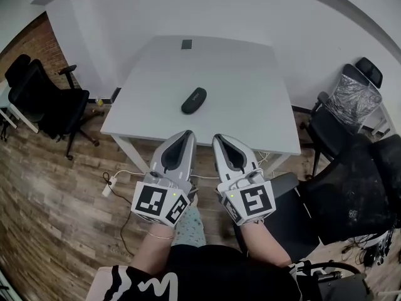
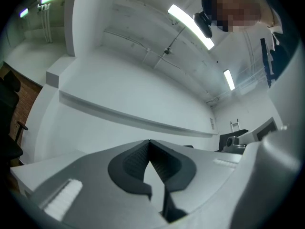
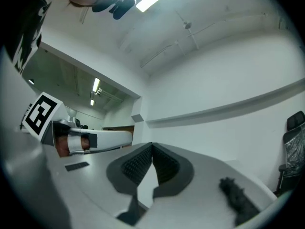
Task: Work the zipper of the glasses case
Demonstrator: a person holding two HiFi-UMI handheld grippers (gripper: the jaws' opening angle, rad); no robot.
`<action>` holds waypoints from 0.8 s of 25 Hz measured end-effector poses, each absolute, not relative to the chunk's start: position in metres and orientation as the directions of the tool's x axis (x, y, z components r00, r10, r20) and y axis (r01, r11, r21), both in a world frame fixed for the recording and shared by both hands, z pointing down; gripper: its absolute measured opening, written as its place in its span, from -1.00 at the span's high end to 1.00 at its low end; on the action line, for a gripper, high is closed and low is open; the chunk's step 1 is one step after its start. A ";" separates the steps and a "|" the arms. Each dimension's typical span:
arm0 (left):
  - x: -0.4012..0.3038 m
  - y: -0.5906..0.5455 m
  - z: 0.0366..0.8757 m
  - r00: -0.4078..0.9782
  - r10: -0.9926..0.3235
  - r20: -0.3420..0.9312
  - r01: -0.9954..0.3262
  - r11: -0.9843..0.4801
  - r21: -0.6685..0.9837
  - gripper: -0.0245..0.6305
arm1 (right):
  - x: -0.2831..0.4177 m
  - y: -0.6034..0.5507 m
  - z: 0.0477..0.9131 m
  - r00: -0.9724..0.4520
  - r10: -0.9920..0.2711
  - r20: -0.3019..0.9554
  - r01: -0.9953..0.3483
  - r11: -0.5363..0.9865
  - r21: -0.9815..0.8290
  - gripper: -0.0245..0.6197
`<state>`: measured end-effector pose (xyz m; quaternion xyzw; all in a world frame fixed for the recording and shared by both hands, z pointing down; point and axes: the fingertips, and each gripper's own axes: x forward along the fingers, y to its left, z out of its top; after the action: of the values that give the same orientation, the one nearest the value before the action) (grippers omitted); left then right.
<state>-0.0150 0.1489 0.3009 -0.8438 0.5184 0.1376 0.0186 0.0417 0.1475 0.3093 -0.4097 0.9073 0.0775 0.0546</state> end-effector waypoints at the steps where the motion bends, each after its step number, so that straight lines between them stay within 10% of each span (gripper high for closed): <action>1: -0.017 0.140 0.302 0.425 -0.870 -0.251 -0.880 -0.462 0.112 0.95 | 0.041 0.139 0.310 -0.656 -0.737 -0.165 -0.754 0.650 0.093 0.90; 20: -0.074 -0.134 0.305 0.507 -0.837 -0.208 -0.837 -0.535 0.114 0.95 | -0.020 -0.134 0.293 -0.574 -0.798 -0.186 -0.819 0.565 0.102 0.90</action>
<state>-0.0742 -0.1344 0.3053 -0.8680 0.4821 0.1194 0.0008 -0.0197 -0.1339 0.2932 -0.4578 0.8827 0.0886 0.0592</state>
